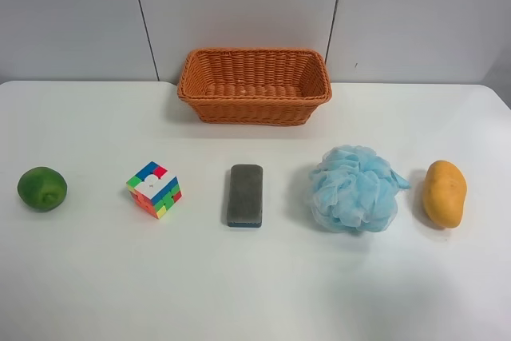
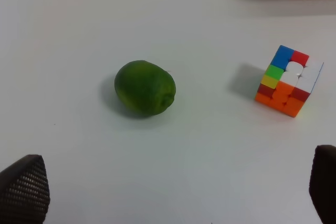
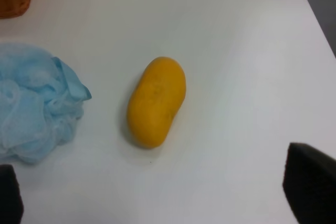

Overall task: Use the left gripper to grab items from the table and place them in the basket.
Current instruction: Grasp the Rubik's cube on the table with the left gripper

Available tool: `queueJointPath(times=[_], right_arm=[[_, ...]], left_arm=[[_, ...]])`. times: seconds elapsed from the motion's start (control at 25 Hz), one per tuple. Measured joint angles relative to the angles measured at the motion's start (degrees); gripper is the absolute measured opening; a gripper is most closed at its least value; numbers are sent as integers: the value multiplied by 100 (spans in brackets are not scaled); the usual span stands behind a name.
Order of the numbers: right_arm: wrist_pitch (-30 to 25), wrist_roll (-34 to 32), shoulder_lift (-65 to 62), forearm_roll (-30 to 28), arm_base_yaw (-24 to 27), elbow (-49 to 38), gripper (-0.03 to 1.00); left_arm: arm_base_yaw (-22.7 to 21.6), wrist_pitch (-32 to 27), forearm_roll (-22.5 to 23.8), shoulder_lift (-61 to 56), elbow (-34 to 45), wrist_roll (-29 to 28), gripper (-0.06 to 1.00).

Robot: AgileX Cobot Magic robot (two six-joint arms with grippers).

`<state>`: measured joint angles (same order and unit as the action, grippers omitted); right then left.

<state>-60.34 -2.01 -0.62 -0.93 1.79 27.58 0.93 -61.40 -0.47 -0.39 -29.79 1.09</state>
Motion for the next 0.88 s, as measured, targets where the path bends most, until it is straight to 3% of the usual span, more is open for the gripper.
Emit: queueJointPath(times=[0.6,0.88], right_arm=[[0,0,0,0,0,0,99],[0,0,0,0,0,0,99]], left_arm=[[0,0,0,0,0,0,99],[0,78,362,0,0,0,99]])
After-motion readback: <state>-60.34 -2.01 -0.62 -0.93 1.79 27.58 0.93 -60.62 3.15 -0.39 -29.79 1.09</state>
